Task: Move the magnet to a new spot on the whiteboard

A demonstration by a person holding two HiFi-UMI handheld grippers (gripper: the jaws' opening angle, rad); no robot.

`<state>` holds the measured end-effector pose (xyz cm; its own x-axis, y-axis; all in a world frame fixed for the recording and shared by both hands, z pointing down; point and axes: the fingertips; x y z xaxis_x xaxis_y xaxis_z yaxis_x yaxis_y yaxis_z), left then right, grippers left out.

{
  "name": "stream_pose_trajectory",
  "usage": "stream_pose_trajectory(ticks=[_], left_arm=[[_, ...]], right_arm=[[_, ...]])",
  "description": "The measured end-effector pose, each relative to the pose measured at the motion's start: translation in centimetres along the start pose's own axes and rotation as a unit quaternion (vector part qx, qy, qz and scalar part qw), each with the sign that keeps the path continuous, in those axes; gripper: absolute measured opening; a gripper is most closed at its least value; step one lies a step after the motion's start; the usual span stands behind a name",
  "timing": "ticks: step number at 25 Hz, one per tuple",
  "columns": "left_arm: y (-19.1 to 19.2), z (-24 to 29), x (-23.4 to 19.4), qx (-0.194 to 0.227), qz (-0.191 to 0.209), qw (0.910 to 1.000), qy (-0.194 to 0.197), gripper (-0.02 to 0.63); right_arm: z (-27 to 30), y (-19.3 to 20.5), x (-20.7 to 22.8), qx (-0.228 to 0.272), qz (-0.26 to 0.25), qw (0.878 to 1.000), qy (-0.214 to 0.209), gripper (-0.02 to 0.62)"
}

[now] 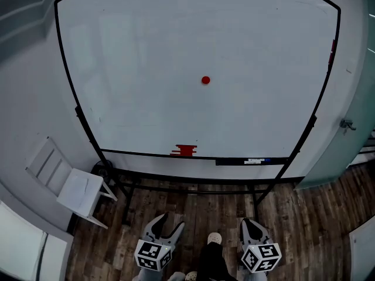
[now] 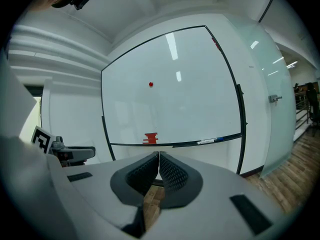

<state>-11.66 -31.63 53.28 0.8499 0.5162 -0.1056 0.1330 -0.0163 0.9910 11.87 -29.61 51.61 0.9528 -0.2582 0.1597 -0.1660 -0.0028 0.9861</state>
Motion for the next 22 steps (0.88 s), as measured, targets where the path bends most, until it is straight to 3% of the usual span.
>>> stream_pose_trajectory(ticks=[8, 22], left_arm=[[-0.3, 4.2, -0.4, 0.009, 0.006, 0.9999, 0.006, 0.244], [-3.5, 18.8, -1.6, 0.050, 0.028, 0.9982, 0.020, 0.244]], right_arm=[[4.3, -0.4, 1.2, 0.006, -0.003, 1.000, -0.023, 0.028], [15.5, -5.5, 7.7, 0.048, -0.022, 0.998, -0.046, 0.028]])
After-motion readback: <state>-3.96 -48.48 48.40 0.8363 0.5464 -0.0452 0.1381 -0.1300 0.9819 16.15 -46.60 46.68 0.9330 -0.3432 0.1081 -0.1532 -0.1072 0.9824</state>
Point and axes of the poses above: the fingertips, and each gripper's own axes: z forward along the fingers, x to its right, y out of its underside, and after that the axes turned 15 degrees about x, right-handed
